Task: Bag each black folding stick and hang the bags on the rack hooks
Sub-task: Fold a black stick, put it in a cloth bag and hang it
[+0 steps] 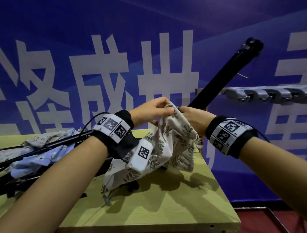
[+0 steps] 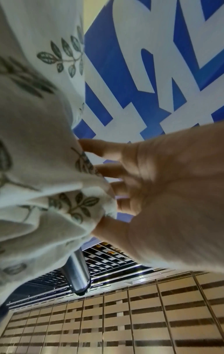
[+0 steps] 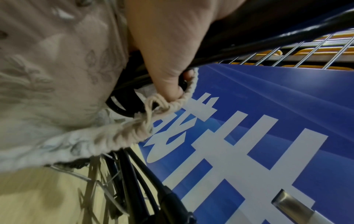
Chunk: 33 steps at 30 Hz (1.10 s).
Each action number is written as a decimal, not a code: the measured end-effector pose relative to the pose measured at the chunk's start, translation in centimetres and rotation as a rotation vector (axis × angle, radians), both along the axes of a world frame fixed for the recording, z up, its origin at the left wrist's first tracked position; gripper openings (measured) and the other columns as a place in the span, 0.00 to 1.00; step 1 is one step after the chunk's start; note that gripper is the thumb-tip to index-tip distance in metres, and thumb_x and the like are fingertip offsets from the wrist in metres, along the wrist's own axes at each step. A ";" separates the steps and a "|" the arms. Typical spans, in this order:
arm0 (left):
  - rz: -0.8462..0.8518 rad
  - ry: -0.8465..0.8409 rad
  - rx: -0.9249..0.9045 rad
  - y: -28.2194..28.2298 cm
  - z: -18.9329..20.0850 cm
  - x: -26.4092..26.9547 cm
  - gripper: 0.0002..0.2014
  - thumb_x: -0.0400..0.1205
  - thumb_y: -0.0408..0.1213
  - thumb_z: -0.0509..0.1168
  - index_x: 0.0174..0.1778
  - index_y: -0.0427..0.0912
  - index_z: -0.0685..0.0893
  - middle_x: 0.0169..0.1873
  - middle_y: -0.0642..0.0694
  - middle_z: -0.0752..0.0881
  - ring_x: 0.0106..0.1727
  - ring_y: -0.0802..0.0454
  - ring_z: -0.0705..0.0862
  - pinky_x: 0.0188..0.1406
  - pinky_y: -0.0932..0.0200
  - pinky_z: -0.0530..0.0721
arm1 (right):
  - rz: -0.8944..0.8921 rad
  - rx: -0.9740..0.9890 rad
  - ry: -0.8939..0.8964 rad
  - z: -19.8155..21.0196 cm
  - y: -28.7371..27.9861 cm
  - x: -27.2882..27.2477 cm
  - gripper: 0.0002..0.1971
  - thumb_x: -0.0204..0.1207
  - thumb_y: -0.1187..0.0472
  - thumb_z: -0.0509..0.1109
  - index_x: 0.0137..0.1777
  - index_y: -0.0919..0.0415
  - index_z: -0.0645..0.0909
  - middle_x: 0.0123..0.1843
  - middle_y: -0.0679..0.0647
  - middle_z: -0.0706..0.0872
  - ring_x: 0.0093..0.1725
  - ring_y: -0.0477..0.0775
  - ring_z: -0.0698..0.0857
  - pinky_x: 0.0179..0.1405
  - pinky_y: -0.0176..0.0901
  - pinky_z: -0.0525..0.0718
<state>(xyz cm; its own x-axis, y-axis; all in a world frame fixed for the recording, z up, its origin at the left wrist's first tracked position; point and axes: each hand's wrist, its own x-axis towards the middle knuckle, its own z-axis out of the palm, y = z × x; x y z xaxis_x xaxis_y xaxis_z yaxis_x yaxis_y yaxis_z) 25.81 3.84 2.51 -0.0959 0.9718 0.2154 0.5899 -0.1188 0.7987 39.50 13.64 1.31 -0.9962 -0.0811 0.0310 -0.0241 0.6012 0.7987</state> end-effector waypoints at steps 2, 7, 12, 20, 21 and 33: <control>0.038 0.018 0.062 -0.1 0.0 0.2 0.02 0.83 0.34 0.63 0.48 0.44 0.76 0.42 0.48 0.84 0.41 0.51 0.83 0.33 0.59 0.83 | 0.018 -0.022 0.016 0.2 -0.4 0.3 0.13 0.38 0.61 0.84 0.19 0.57 0.81 0.23 0.50 0.84 0.26 0.52 0.83 0.26 0.33 0.79; 0.170 0.095 0.171 0.7 0.5 0.8 0.06 0.77 0.31 0.66 0.37 0.44 0.80 0.34 0.43 0.84 0.35 0.50 0.80 0.31 0.59 0.80 | 0.067 0.123 0.033 -0.7 -0.4 -0.2 0.10 0.45 0.62 0.83 0.22 0.56 0.84 0.25 0.50 0.85 0.28 0.53 0.85 0.38 0.42 0.81; 0.294 0.154 0.270 1.7 1.1 1.6 0.02 0.81 0.32 0.61 0.43 0.42 0.76 0.34 0.47 0.81 0.38 0.50 0.79 0.38 0.56 0.80 | 0.136 0.127 0.081 -1.8 1.5 -1.0 0.21 0.75 0.64 0.54 0.50 0.56 0.90 0.49 0.51 0.90 0.52 0.54 0.88 0.63 0.49 0.80; 0.076 0.200 -0.046 2.8 0.7 4.5 0.17 0.85 0.45 0.58 0.66 0.40 0.77 0.56 0.45 0.81 0.56 0.50 0.79 0.51 0.62 0.75 | -0.132 -0.063 0.058 -1.3 0.4 -0.3 0.16 0.81 0.68 0.58 0.64 0.75 0.78 0.64 0.67 0.82 0.53 0.56 0.83 0.41 0.29 0.73; 0.069 0.192 -0.056 3.1 0.7 4.7 0.17 0.83 0.47 0.61 0.62 0.40 0.81 0.55 0.44 0.83 0.56 0.49 0.82 0.54 0.60 0.77 | -0.226 -0.234 0.134 -2.2 0.4 -0.6 0.15 0.75 0.71 0.59 0.55 0.79 0.82 0.55 0.69 0.86 0.50 0.58 0.87 0.43 0.37 0.78; 0.200 0.230 0.026 4.1 0.7 4.7 0.14 0.79 0.40 0.65 0.27 0.43 0.76 0.21 0.48 0.77 0.23 0.55 0.74 0.23 0.67 0.72 | 0.101 -0.314 0.220 -4.2 2.4 0.5 0.21 0.76 0.62 0.53 0.60 0.67 0.84 0.58 0.64 0.87 0.60 0.60 0.86 0.65 0.46 0.77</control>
